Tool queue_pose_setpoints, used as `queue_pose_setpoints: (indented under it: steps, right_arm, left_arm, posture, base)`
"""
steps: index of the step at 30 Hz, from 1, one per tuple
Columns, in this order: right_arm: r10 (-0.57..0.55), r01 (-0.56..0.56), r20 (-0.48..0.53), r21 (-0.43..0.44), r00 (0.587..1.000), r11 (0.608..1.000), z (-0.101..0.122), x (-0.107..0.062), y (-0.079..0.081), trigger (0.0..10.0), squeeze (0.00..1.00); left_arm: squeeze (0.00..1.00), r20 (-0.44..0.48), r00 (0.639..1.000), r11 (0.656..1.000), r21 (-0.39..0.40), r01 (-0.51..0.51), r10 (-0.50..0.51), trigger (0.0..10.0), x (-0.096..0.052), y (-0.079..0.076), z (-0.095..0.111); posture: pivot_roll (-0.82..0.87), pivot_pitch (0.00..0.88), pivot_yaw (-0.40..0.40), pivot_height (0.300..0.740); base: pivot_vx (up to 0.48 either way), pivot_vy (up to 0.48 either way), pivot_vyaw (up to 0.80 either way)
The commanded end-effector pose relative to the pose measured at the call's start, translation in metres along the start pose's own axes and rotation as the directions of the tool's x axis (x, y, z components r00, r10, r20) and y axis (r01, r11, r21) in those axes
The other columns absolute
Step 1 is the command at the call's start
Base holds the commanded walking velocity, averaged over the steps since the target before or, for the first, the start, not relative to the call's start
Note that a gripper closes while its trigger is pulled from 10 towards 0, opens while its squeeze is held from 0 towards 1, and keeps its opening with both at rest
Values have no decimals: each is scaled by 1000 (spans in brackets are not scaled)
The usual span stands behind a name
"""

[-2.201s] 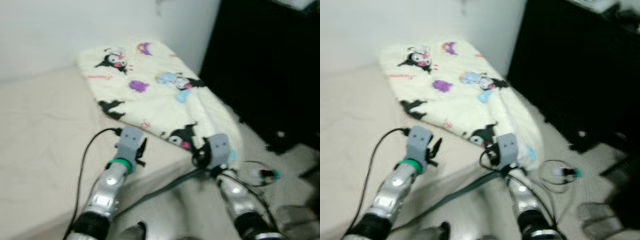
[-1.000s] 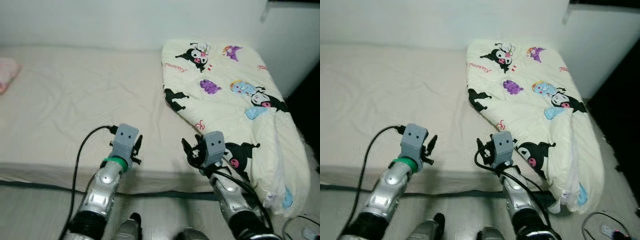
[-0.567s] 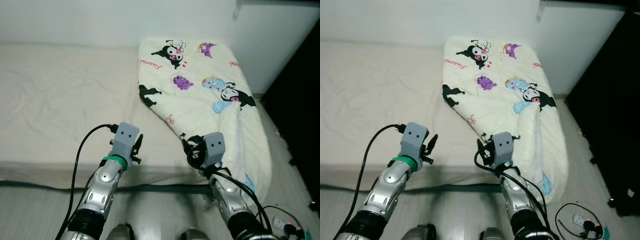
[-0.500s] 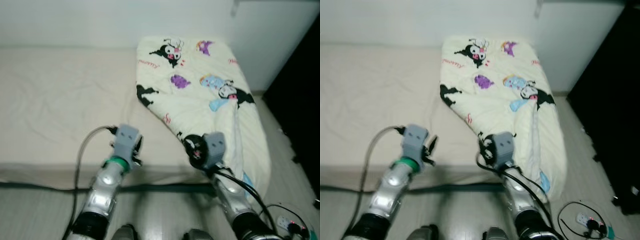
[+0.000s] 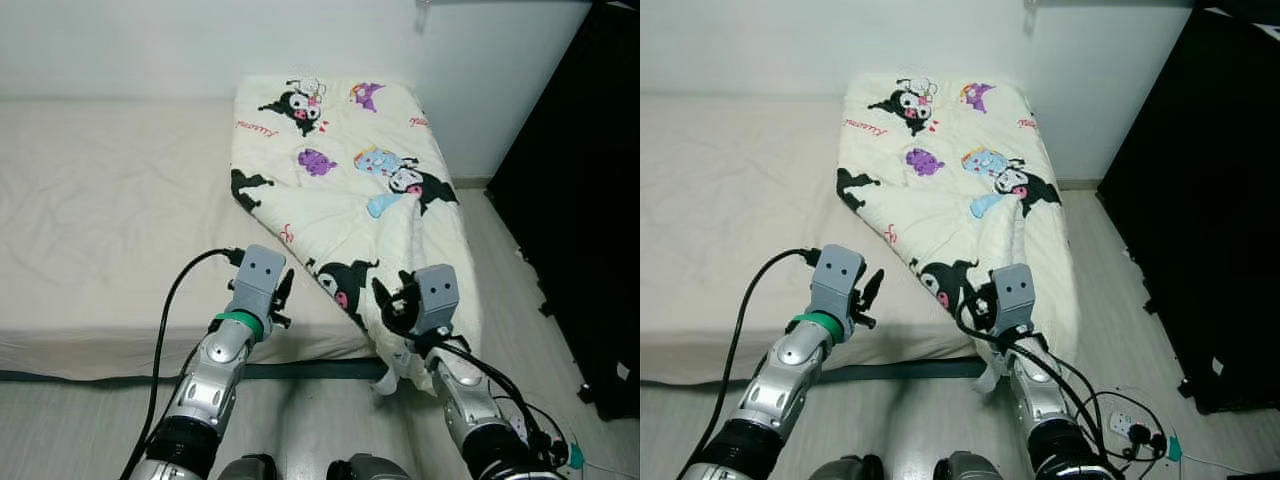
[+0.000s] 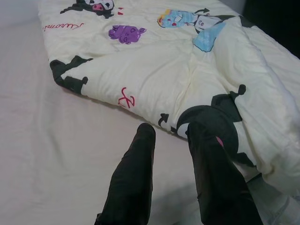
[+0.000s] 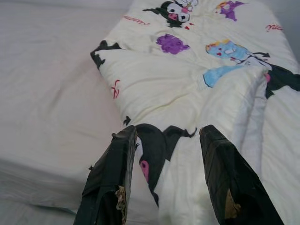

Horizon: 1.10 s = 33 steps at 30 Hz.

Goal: Clean up the room

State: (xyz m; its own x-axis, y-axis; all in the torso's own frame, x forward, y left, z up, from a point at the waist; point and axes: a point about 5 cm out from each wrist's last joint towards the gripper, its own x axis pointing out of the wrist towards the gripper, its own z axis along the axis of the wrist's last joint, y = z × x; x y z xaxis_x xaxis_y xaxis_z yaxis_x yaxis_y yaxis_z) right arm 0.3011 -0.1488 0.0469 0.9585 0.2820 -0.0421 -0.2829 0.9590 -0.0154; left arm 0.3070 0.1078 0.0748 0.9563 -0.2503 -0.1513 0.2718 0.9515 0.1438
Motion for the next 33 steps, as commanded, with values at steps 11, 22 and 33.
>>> queue_pose_setpoints:
  steps: [11,22,33]
  right_arm:
    - [-25,25,-30,-4,999,1000,-5,-2,0,10000,0]
    - [-43,43,-29,7,999,999,-6,-5,-5,10000,0]
    - [-49,49,-24,8,999,999,-5,-6,-6,10000,0]
  left_arm:
    - [0,-52,998,1000,-2,-24,24,10000,-5,5,-13]
    - [0,-51,998,1000,-10,-30,29,10000,-8,5,-14]
    - [0,-47,999,1000,-15,-28,27,10000,-9,3,-13]
  posture:
    - [-38,45,59,726]
    - [-40,62,57,686]
    - [-39,70,55,651]
  base:
    - [0,0,0]
    - [0,0,0]
    - [0,0,0]
